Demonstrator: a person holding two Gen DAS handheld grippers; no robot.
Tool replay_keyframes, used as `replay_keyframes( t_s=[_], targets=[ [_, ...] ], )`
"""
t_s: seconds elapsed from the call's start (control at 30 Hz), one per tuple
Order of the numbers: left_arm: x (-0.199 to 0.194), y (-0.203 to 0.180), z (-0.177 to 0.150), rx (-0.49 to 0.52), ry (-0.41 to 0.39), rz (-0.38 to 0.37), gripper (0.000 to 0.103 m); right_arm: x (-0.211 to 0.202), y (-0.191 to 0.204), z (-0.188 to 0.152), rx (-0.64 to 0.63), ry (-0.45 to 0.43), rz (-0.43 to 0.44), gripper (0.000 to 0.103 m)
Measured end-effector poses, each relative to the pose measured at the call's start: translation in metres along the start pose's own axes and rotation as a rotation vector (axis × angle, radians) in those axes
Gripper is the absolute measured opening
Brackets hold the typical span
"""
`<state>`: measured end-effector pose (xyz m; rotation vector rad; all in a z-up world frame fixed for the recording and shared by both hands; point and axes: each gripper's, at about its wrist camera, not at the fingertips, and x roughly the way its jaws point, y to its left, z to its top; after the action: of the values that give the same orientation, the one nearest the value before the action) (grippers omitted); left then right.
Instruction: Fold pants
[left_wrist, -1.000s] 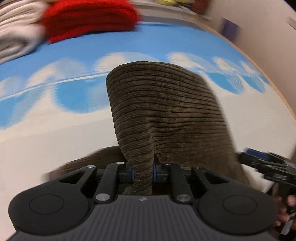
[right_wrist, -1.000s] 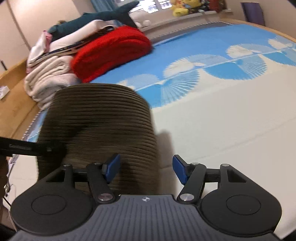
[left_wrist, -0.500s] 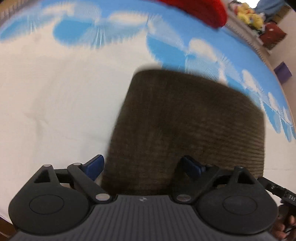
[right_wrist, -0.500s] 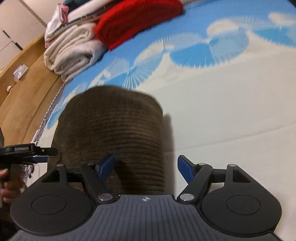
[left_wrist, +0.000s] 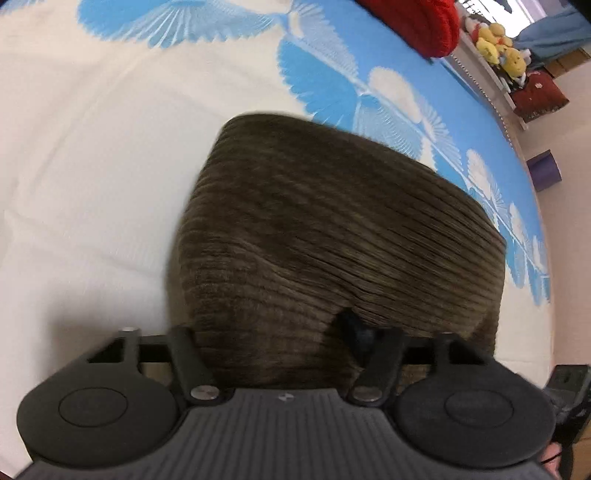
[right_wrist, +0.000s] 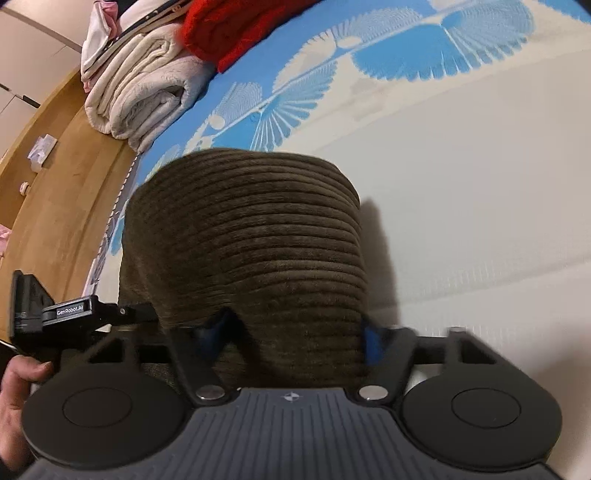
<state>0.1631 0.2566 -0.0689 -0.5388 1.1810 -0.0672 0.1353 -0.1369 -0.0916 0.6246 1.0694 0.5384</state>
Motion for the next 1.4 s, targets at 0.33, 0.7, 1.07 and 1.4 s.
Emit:
replay_keyframes(
  t_s=[0.33,0.7,1.07,1.4],
  targets=[
    [0.031,-0.121,0.013,0.069,-0.065,-0.111,0.045,-0.093,-0.010,0.091,-0.106,-0.135,-0.064,0.039],
    [0.075,-0.259,-0.010,0.372,-0.212,0.092,0.060,-0.172,-0.135,0.120,-0.156,-0.267,-0.330,0.053],
    [0.088,-0.296,-0.063,0.732,-0.058,-0.020,0.051,-0.150,-0.115,0.088,-0.507,-0.089,-0.297,0.051],
    [0.106,-0.297,-0.067,0.697,-0.035,0.083,0.066,-0.123,-0.116,0.084,-0.635,0.049,-0.361,0.054]
  ],
)
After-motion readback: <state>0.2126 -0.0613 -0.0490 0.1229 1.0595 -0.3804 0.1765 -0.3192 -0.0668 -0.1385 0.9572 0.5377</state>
